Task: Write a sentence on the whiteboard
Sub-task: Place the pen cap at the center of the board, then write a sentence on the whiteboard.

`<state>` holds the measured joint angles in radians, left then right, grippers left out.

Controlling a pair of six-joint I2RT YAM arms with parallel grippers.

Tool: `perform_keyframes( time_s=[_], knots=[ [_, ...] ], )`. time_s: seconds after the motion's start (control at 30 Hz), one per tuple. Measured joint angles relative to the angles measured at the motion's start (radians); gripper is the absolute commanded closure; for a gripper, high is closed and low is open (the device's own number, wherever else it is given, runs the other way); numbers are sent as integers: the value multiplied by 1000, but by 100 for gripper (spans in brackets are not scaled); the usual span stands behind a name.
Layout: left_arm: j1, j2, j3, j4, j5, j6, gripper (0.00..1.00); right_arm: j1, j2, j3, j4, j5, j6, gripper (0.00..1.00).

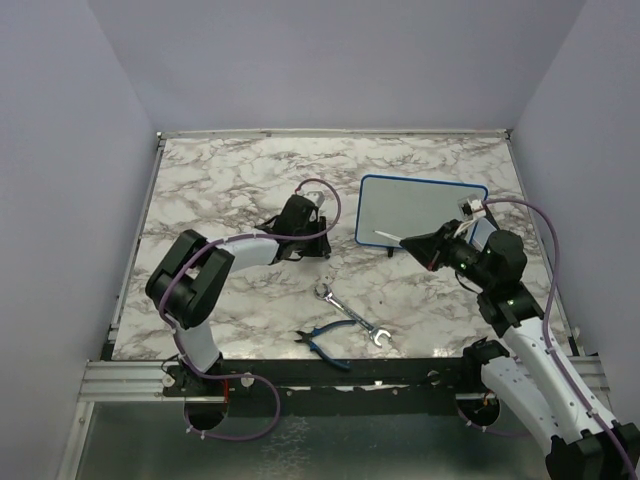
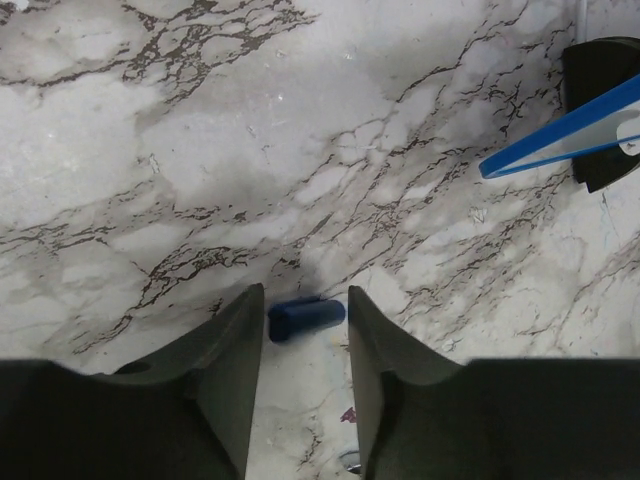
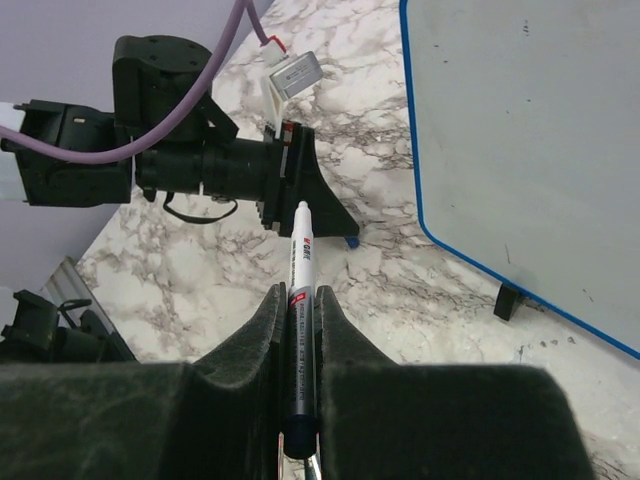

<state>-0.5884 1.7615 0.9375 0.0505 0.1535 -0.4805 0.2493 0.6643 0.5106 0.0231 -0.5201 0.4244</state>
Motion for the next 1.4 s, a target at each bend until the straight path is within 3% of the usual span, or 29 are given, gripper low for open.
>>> perform_keyframes(
  time_s=[0.07,0.3,0.43,0.73,1.03,1.4],
  knots=[
    [0,5,1,-1,-1,4,51,0,1,-2,-5,21,-7,99],
    [0,3,5,11,-11,22,25,13,7,-7,-2,119,-31,99],
    [-1,-18,5,-14,-36,38,20,51,32,-8,14,185,-42,99],
    [2,-128,151,-155,-45,102,20,173,73,-8,83,361,-79,99],
    [20,-148,391,-158,146,158,32,216,143,-8,185,497,-87,99],
    [31,-102,317,-48,264,145,33,223,256,-7,302,555,-113,99]
  ],
)
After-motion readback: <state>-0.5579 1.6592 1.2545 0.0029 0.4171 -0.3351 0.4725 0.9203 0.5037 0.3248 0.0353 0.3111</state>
